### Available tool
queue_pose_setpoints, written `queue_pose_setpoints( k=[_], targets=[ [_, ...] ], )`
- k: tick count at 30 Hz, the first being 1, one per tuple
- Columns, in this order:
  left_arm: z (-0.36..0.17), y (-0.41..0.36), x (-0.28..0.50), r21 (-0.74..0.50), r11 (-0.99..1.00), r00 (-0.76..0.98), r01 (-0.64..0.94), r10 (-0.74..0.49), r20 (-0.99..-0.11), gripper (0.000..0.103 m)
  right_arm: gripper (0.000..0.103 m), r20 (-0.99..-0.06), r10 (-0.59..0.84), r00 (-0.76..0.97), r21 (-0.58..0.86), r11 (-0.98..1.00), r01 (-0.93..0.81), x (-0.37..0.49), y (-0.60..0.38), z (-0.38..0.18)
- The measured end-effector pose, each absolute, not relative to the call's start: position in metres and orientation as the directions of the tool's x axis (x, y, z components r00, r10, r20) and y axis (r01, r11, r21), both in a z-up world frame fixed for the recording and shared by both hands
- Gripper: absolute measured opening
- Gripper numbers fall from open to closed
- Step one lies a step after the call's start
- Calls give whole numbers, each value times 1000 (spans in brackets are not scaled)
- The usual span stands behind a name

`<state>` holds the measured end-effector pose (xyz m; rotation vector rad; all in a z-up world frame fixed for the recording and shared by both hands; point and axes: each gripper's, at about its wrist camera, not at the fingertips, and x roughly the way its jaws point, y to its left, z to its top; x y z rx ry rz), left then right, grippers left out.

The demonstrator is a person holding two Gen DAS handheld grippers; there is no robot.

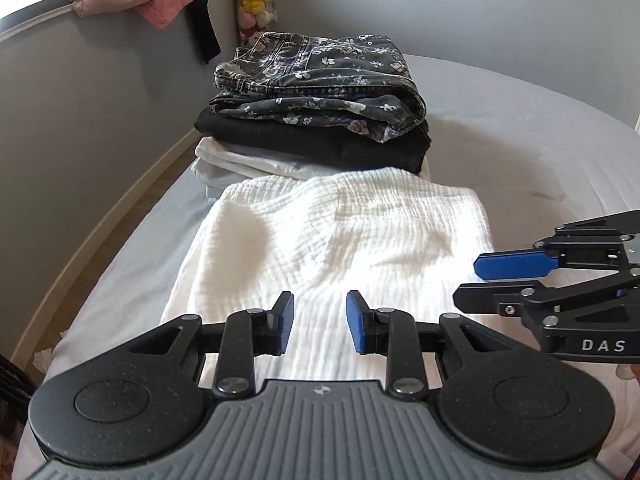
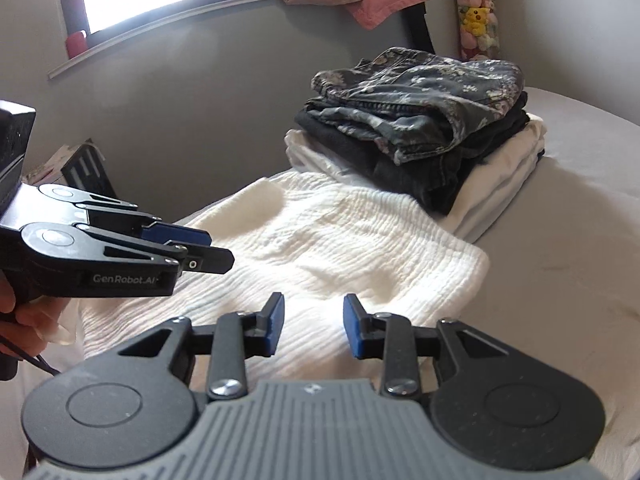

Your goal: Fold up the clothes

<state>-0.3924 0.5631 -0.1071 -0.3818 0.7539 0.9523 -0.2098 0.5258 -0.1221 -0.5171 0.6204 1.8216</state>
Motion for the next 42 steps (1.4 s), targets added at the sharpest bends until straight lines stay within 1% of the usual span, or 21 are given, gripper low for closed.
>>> queue_pose_setpoints(
  k=[4,7,11,15,20,27,29,30,31,36,42],
  targets=[
    [-121,546,-391,21,545,341,-839,554,-759,34,37,-675,688,-267,107,-266,-958,-223,523,-142],
    [-140,547,-389,-5,518,319,-855,519,-793,34,37,-701,668,-250,117,-239,-964,-222,525,-155],
    [-152,551,-390,-34,476,311,-879,517,-797,34,37,-711,659,-244,133,-215,-967,-221,526,-154],
    [-135,543,-396,-34,431,293,-902,552,-781,34,38,-699,673,-243,130,-215,-968,-220,516,-135],
    [-106,506,-412,-20,376,260,-927,602,-755,34,40,-684,688,-243,165,-179,-970,-216,487,-101],
    [-61,451,-423,43,288,161,-957,647,-745,35,41,-648,720,-249,216,-140,-966,-224,431,-55],
    [-49,436,-426,38,275,159,-961,656,-738,41,41,-633,734,-246,222,-133,-966,-227,413,-45],
    [-43,427,-427,33,268,159,-963,662,-732,47,42,-626,741,-245,225,-129,-966,-229,405,-40],
    [-37,419,-428,29,262,161,-965,672,-722,51,43,-619,748,-239,222,-126,-967,-231,396,-36],
    [-19,383,-429,47,238,144,-970,721,-678,55,46,-601,768,-222,215,-112,-970,-239,356,-27],
    [-11,355,-422,74,229,119,-971,726,-678,56,50,-605,766,-218,234,-90,-968,-244,320,-28]
  ],
)
